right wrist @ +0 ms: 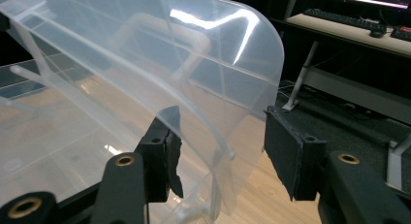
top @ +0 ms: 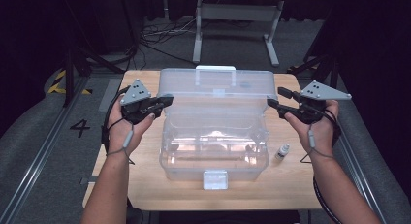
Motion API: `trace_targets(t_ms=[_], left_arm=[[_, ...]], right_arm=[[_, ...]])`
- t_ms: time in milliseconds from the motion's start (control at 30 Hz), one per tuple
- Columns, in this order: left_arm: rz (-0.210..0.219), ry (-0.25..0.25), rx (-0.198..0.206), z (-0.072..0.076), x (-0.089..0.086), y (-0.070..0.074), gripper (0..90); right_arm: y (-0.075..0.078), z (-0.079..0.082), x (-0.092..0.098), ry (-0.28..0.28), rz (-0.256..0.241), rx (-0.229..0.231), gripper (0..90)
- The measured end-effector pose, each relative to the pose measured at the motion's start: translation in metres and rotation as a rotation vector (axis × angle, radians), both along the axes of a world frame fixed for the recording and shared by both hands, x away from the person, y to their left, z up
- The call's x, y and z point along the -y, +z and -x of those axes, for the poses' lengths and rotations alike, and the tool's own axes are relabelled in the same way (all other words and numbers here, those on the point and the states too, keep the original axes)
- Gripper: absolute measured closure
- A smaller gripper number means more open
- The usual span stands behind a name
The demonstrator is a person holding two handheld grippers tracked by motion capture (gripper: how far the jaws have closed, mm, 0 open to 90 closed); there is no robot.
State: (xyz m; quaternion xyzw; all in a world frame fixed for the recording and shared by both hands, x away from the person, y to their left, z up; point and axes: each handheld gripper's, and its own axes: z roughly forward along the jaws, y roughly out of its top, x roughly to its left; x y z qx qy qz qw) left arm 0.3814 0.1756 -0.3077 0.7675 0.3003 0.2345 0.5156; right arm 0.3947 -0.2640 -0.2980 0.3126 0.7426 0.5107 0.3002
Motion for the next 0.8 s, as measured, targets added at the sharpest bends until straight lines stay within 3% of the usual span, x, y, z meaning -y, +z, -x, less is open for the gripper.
trace_targets(t_ms=[133,433,600,800], left_arm=[[-0.013,-0.001,0.001,0.001,0.000,0.000,84.8],[-0.017,-0.016,-0.005,0.002,0.000,0.000,81.9],[-0.012,-0.020,-0.010,0.003,0.000,0.000,80.5],[-0.013,-0.018,-0.022,0.002,-0.001,0.000,80.0]], right_arm=[[-0.004,-0.008,-0.003,-0.024,-0.018,-0.027,47.7],[-0.005,-0.010,-0.013,-0.057,-0.012,0.050,46.5],[-0.007,-0.008,-0.016,-0.082,-0.008,0.095,50.2],[-0.007,-0.006,-0.018,-0.117,0.035,0.105,58.8]])
